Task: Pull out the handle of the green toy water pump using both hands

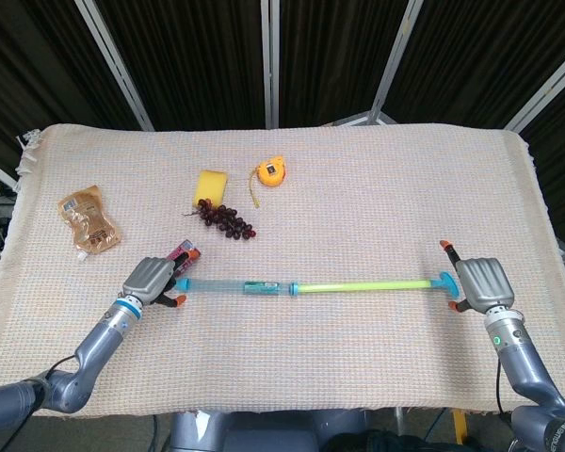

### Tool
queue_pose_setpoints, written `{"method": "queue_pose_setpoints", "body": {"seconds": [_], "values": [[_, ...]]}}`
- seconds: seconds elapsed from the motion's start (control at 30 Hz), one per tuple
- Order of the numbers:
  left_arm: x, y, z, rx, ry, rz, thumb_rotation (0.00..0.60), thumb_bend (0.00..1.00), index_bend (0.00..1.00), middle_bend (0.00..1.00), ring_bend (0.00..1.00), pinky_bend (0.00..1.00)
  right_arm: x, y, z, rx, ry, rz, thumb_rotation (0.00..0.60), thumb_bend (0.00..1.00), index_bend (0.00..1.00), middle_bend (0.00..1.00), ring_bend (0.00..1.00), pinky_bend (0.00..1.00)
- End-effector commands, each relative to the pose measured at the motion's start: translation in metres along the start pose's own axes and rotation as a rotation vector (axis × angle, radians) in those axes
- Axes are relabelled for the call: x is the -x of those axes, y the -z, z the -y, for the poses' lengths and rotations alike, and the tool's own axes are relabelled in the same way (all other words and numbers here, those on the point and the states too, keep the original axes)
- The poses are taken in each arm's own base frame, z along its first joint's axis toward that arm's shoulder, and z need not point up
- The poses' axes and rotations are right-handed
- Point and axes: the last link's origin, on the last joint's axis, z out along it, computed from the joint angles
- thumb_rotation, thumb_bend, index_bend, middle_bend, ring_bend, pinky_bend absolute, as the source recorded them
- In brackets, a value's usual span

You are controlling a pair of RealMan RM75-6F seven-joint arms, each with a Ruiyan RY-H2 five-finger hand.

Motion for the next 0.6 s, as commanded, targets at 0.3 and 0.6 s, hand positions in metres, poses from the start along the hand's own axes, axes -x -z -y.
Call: {"method": "queue_pose_setpoints", "body": {"seconds": [0.3,0.6], "values": [[-0.038,0.041,0.002,0.058,0.066,-0.156,0.600,0.16,0.00,0.71,0.73,0.92,-0.016,0.038,-0.005,-0.046,-0.105,-0.142,0.600,0.00,0.00,0.65,0.75,0.83],[-0.060,0.140,0.029,-0.067,-0.088,-0.402,0.600,0.00,0.00,0.00,0.00,0.00,-0.018,0.100,-0.016,-0.115,-0.213,-0.318,0.600,0.00,0.00,0.00,0.00,0.00]]}}
